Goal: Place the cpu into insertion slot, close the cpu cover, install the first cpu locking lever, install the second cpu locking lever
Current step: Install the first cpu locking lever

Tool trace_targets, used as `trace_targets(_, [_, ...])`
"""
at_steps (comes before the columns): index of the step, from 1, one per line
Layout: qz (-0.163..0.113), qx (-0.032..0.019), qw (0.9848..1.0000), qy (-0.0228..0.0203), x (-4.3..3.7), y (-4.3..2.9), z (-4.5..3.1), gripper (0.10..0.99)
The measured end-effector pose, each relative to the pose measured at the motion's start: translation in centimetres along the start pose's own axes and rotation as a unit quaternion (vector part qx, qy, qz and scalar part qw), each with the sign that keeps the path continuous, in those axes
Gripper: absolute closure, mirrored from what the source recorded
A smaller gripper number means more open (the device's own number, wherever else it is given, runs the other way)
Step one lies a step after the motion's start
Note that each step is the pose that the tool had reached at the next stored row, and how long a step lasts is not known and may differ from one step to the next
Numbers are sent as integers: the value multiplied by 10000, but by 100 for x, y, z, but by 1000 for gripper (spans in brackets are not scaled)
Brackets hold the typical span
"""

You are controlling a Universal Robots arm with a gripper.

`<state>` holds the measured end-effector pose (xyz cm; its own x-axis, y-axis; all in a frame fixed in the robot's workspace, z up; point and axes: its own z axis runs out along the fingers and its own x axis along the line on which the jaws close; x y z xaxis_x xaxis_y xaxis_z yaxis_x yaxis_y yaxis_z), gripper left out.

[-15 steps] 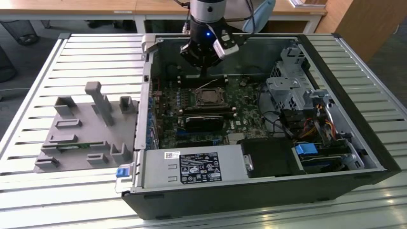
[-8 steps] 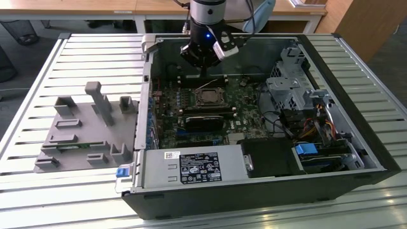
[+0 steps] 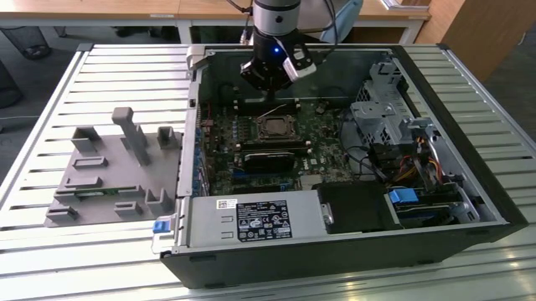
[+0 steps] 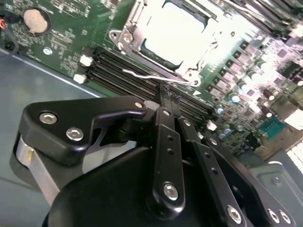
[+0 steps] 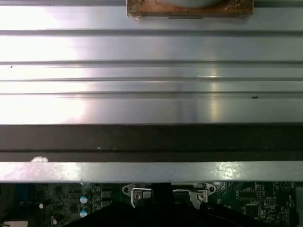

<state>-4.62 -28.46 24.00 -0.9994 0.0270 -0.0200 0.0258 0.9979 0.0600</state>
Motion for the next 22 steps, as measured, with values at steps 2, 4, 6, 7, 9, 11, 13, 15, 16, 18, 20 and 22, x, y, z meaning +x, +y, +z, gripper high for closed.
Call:
trace_targets(2, [0,-1,10000,-1,-26,2,17,969])
trace_targets(4, [0,0,10000,0,-37,2,41,969])
trace_targets(6, [0,0,10000,0,-41,1,71,969])
trace_targets(7, [0,0,10000,0,-42,1,82,969])
trace_targets(9, [0,-1,10000,0,-48,0,100,969])
trace_targets(11, [0,-1,10000,-1,-57,-1,113,969])
trace_targets(13, [0,-1,10000,-1,-68,-1,122,969])
trace_targets(15, [0,-1,10000,-1,-78,-1,130,969])
trace_targets(16, [0,0,10000,-1,-82,-1,135,969])
trace_targets(18, [0,0,10000,0,-89,-2,148,969])
trace_targets(20, [0,0,10000,-1,-93,-3,164,969])
trace_targets(22, [0,0,10000,0,-100,-3,177,969])
